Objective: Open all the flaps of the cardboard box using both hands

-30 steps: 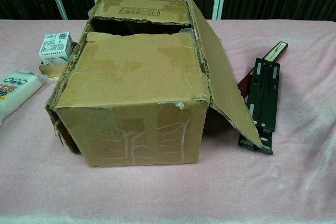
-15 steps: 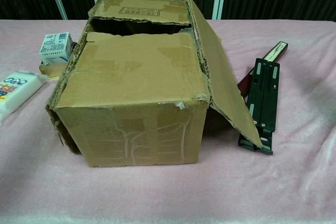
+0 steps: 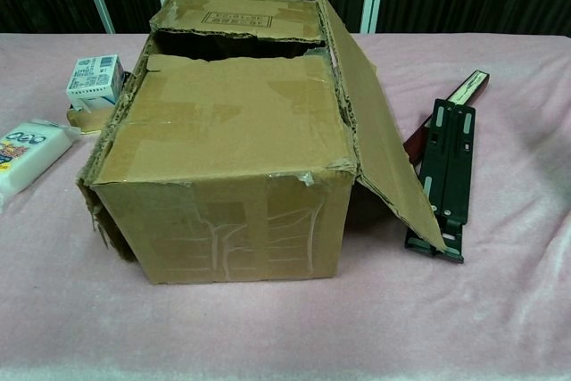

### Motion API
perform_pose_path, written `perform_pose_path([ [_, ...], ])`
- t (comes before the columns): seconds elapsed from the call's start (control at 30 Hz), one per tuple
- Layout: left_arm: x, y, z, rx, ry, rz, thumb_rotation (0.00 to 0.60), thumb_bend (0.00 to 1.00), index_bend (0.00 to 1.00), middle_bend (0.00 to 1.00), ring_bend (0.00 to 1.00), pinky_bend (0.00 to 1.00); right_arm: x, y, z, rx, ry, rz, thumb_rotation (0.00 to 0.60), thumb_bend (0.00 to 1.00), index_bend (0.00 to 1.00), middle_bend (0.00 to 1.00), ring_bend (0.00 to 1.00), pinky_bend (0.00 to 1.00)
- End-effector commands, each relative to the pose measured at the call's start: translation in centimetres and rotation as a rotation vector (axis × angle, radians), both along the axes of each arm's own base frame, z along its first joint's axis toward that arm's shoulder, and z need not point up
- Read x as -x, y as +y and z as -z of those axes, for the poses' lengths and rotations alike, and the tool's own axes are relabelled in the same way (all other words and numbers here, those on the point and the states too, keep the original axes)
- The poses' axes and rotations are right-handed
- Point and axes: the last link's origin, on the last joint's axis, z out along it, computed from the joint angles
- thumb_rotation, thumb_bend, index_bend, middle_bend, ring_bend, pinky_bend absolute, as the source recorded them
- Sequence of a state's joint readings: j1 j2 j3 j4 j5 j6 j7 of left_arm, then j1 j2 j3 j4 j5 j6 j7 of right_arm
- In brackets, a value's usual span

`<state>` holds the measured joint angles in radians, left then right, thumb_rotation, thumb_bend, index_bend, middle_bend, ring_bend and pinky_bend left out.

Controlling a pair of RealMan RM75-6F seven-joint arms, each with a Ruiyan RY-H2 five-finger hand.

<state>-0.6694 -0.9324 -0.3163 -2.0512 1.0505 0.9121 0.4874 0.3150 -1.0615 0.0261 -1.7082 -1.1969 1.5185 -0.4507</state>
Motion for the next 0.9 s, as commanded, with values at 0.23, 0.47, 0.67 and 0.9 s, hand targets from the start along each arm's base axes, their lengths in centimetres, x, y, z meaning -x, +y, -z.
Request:
perform_pose_path([
  [0.23, -5.8, 2.6, 3.8, 0.19, 0.001, 0.018, 0.6, 0.7, 0.14, 0.26, 0.22, 0.32, 0.2, 0.0, 0.0, -0.002, -0.007, 0.005, 0.6, 0.19, 0.0, 0.02, 0.03, 0.23],
  [0.47, -6.5, 3.4, 5.5, 0.261, -0.036, -0.068, 0.6, 0.73, 0.17, 0.29, 0.24, 0.35, 0.3, 0.0, 0.0, 0.0, -0.009, 0.01, 0.6, 0.19, 0.0, 0.02, 0.03, 0.23],
  [0.67, -6.7, 3.8, 7.0, 0.331, -0.101, -0.17, 0.6, 0.73, 0.17, 0.29, 0.24, 0.36, 0.4, 0.0, 0.1, -0.005, -0.011, 0.013, 0.6, 0.19, 0.0, 0.02, 0.03, 0.23],
  [0.9, -6.8, 3.7, 8.4, 0.415, -0.189, -0.287, 0.6, 0.73, 0.16, 0.29, 0.24, 0.36, 0.4, 0.0, 0.1, -0.002, -0.012, 0.011, 0.6, 0.19, 0.0, 0.02, 0.03, 0.23],
])
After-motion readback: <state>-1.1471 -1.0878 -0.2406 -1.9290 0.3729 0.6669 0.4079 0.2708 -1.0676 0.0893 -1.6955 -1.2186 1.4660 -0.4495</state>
